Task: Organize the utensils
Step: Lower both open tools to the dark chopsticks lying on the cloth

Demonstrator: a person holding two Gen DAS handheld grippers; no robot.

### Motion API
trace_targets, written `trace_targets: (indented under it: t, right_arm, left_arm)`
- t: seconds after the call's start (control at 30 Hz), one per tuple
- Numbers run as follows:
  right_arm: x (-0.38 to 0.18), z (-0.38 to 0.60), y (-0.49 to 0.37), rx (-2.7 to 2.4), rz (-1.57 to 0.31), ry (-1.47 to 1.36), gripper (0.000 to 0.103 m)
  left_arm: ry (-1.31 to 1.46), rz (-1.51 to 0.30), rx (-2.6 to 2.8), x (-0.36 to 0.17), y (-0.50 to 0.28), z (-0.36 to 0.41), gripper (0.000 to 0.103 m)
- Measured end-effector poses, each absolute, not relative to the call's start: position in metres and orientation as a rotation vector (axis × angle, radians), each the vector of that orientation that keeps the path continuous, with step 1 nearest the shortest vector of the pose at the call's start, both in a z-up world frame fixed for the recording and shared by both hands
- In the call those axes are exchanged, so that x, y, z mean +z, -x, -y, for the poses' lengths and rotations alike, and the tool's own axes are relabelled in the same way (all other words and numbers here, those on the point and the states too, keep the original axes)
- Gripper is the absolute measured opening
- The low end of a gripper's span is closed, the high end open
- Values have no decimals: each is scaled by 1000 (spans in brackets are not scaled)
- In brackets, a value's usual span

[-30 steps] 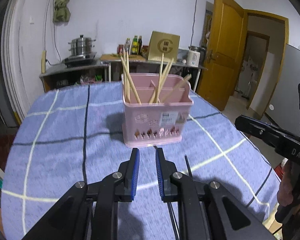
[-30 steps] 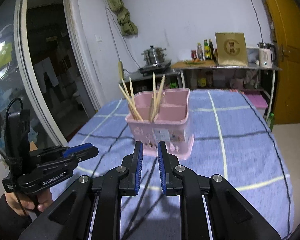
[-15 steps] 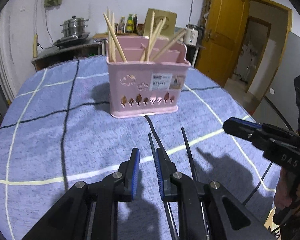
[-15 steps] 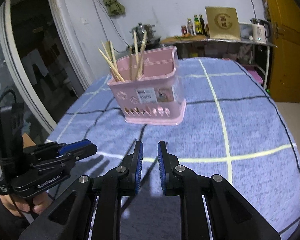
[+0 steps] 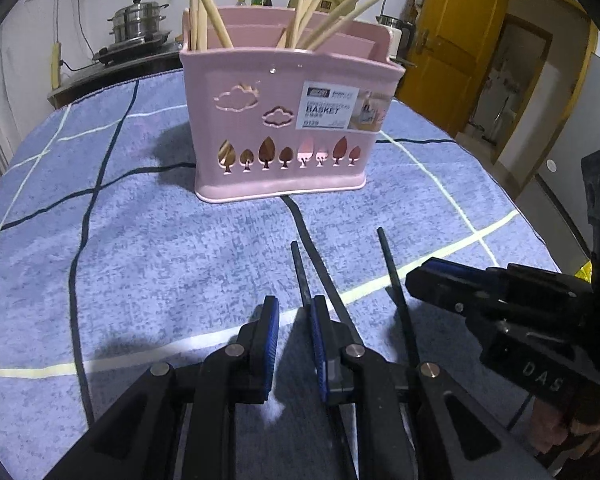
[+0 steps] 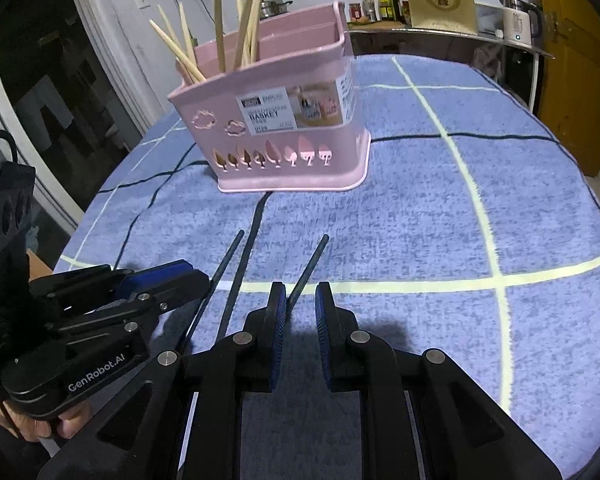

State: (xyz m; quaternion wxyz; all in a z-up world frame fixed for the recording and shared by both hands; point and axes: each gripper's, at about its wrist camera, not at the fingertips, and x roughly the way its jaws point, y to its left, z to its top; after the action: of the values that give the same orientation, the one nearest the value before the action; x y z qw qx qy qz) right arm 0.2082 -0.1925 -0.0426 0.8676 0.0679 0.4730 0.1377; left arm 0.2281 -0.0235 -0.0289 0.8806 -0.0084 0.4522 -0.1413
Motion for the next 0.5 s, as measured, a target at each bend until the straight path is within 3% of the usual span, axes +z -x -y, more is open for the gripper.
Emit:
trace_targets:
  t: [0.37, 0.5]
  right_arm:
    - [-49, 178, -218, 267, -1006, -85, 15]
    - [-49, 177, -220, 274, -1016, -41, 10]
  left_arm:
    - [-94, -897, -302, -34, -227, 36, 20]
    - [-124, -893, -290, -34, -226, 33, 18]
